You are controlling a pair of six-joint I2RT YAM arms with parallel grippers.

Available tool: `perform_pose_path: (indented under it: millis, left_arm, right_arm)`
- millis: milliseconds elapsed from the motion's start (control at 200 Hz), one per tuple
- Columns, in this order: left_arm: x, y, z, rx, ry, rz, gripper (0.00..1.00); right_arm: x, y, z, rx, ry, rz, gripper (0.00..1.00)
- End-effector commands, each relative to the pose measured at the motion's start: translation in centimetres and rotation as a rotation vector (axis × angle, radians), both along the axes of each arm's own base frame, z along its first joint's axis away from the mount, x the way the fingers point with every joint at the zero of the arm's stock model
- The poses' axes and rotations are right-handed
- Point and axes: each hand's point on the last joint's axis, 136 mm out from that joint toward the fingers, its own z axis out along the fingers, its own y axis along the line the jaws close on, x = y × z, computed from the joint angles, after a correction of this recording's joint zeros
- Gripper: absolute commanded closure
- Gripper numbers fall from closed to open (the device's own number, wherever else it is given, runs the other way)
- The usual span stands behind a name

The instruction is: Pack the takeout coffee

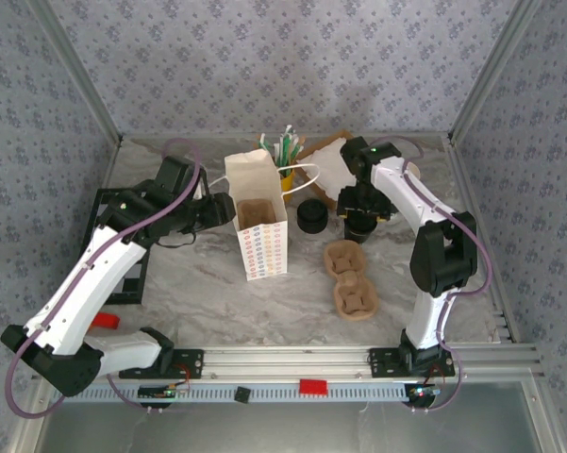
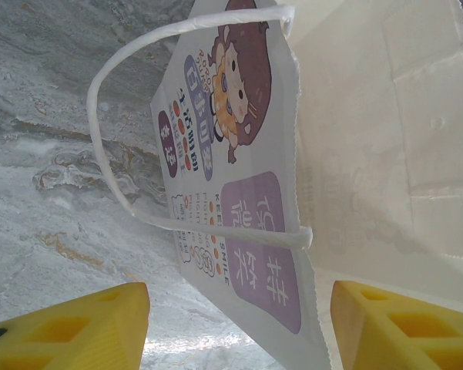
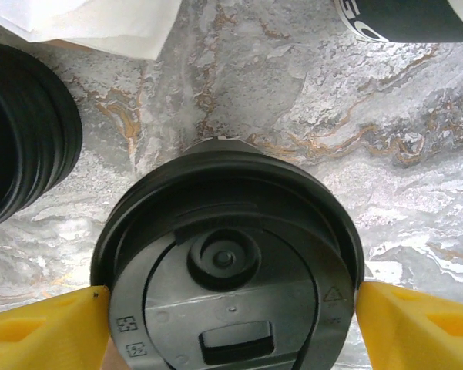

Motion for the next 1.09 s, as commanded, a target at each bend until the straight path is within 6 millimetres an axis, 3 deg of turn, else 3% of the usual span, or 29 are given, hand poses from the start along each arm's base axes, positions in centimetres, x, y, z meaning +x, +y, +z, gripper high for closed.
perform_pose_path:
  millis: [0,455,845,1089]
  left_arm:
    - [0.1,0.1,1.1,-0.02,-0.04,-0.004,0.37]
    - [0.1,0.1,1.0,-0.024,-0.037,-0.003,0.36]
    - [-0.1,0.3,1.0,-0.007,-0.022,-0.004,0.36]
    - [-0.7,-0.1,0.9,0.008,0.024,-0.029,0.3]
  right_arm:
    - [-0.5,-0.7,0.2,-0.006,0.01,-0.02,0.16]
    - [-0.5,-0.1,-0.2,0.043,0.01,0.0,0.26]
    - [-0.6,-0.3,1.8,0.081,-0.039,0.027,0.32]
    - [-1.3,-0.4,3.2,0.081,-0.046,0.06,0.33]
